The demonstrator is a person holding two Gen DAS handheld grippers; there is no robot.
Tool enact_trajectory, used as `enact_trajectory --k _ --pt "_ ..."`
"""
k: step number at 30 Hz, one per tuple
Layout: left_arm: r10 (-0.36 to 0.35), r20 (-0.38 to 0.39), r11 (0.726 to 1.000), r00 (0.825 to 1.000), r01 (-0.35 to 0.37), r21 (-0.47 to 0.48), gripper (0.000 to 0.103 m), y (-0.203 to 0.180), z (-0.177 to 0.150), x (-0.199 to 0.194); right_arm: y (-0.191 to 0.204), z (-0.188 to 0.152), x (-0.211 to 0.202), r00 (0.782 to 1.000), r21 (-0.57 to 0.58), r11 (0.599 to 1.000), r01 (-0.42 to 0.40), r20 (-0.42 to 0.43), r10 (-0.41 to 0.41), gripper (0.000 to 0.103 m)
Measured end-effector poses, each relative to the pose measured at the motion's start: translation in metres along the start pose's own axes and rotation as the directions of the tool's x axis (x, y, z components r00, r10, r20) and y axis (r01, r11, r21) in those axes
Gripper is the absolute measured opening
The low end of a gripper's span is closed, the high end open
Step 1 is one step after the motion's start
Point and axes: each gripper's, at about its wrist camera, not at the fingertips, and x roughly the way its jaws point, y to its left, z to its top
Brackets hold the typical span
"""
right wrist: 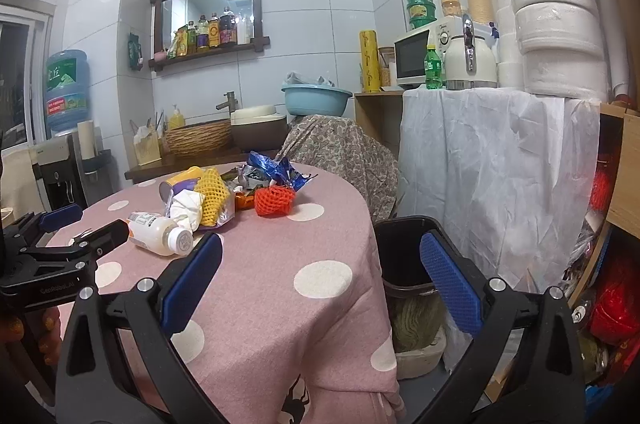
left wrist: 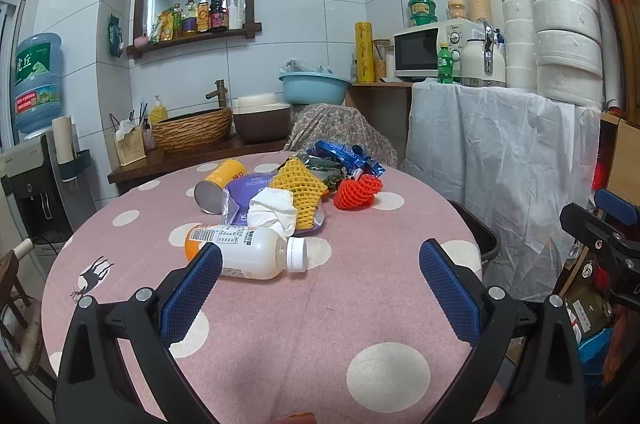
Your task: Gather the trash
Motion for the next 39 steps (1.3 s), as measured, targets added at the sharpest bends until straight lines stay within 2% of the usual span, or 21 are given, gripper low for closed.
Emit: enact_trajectory --k 39 --pt "0.014 -0.024 1.000 1.000 -0.014 -0.023 0.098 0.011 -0.002 0.007 0.009 0.000 0.007 1.000 -0.033 0.999 -0.023 -0.005 0.023 0.098"
